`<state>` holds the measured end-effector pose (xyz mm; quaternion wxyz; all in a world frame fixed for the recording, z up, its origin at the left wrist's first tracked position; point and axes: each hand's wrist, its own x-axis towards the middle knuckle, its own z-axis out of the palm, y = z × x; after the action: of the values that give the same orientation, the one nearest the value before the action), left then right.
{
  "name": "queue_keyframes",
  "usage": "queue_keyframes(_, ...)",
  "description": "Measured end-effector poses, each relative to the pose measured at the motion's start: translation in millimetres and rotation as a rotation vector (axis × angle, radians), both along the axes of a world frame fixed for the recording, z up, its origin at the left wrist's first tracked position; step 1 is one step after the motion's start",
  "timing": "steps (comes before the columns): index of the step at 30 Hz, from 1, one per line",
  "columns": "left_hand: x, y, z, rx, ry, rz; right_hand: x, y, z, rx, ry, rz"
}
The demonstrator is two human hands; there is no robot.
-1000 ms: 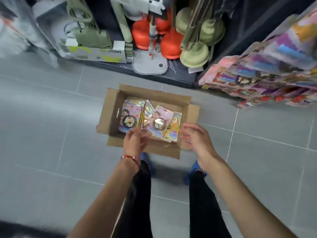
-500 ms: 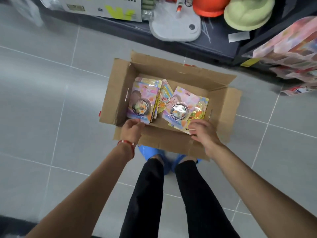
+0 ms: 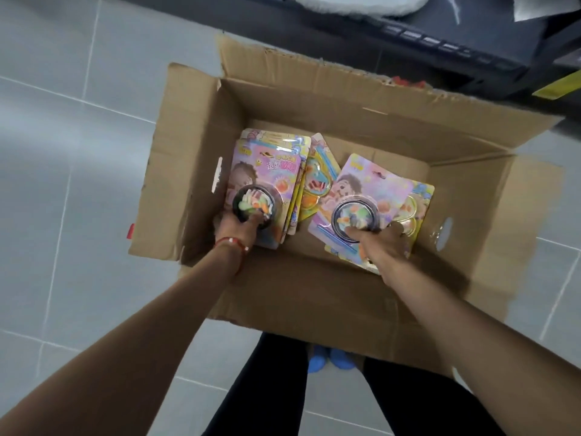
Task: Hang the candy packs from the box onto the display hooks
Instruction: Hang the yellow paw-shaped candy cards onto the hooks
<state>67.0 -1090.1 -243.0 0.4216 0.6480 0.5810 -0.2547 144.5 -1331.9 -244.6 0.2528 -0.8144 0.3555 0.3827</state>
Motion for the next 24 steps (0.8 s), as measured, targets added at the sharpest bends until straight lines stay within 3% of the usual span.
queue_keyframes(3,1,-6,-7,0.035,0.013,-0.038,-7,1,-11,-0.054,-0.059,0.018)
queue_keyframes(18,7,-12,9,0.047,-0.121,0.046,-9,-8,5,0.149,-0.220,-0.110)
queue_keyframes(24,14,-25,27,0.016,-0.092,-0.059,5,-25,32,0.260,-0.236,0.000)
